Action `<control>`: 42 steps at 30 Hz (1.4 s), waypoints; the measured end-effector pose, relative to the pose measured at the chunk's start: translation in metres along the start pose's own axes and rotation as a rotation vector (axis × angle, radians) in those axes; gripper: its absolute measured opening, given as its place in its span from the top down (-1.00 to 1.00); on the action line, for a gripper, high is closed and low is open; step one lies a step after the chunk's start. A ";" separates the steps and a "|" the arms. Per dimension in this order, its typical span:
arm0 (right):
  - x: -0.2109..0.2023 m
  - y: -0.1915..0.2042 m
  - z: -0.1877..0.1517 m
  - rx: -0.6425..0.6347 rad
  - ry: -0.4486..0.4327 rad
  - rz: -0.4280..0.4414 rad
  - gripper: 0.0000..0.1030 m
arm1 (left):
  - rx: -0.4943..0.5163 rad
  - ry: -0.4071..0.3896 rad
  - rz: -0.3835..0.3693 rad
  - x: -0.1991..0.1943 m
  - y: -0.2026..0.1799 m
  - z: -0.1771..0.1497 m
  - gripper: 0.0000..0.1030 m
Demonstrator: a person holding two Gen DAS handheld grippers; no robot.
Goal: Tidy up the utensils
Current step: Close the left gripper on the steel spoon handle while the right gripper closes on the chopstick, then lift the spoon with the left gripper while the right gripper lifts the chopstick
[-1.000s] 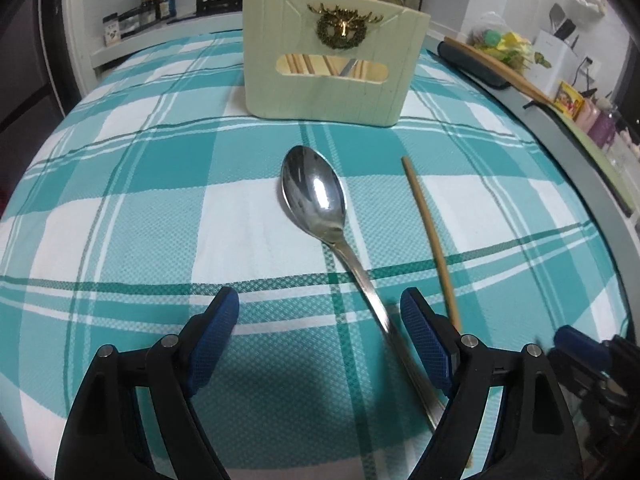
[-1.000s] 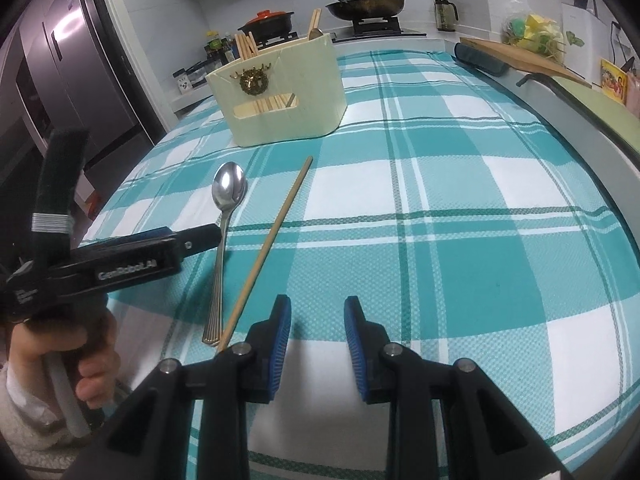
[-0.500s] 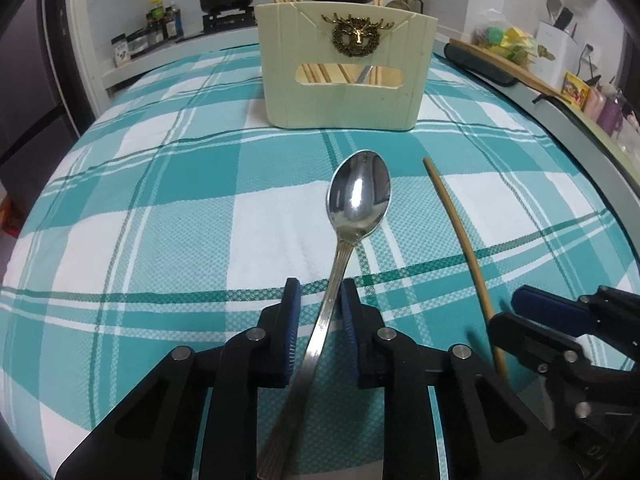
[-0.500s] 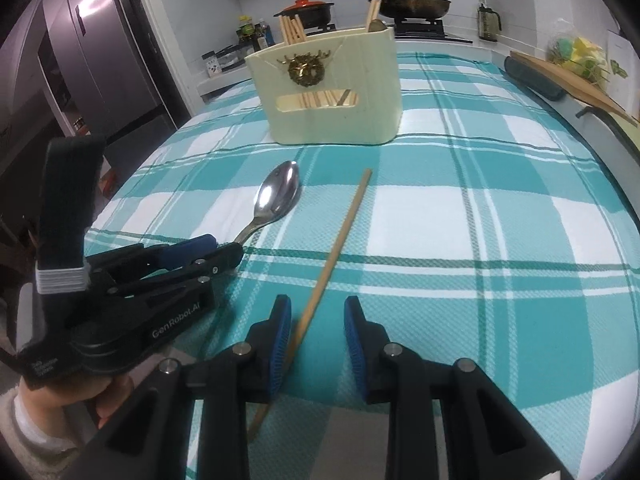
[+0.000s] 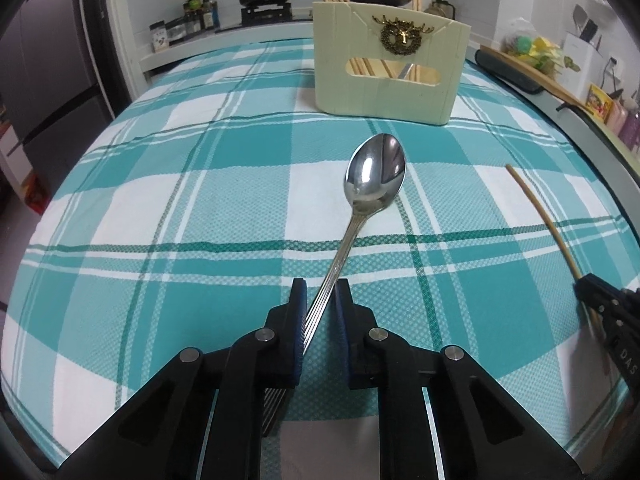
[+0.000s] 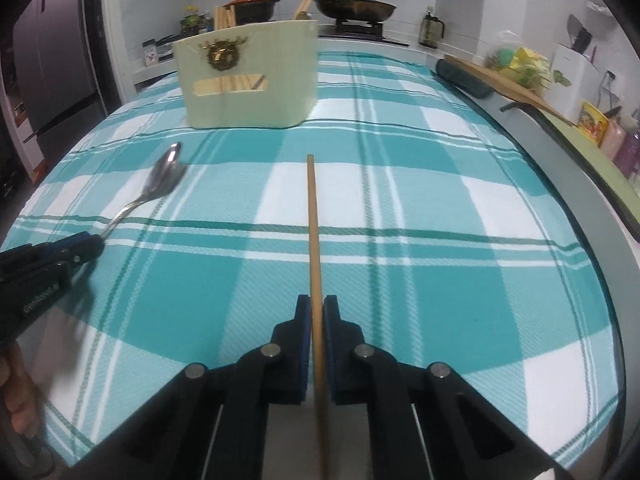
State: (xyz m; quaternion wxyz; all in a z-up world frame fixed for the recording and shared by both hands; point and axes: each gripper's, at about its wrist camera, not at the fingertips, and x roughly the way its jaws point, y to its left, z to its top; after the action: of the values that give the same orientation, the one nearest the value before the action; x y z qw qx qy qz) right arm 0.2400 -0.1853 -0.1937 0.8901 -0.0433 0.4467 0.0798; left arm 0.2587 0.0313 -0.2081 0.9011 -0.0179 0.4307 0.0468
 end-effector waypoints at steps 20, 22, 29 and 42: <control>-0.012 -0.016 -0.017 0.009 0.000 0.012 0.05 | 0.034 0.062 -0.053 0.004 0.005 -0.003 -0.77; -0.012 -0.016 -0.017 0.004 0.004 0.013 0.05 | 0.081 0.079 -0.074 0.005 0.001 -0.004 -0.89; -0.012 -0.021 -0.016 0.000 0.021 0.027 0.06 | 0.206 0.107 -0.170 0.004 -0.002 -0.001 -0.90; -0.008 -0.026 -0.006 -0.067 0.101 0.093 0.05 | 0.267 0.147 -0.274 0.019 0.004 0.040 -0.90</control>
State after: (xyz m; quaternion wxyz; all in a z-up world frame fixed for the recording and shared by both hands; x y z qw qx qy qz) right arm 0.2356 -0.2124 -0.1907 0.8599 -0.0561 0.4895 0.1337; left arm 0.3009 0.0400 -0.1980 0.8597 0.0400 0.4911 -0.1349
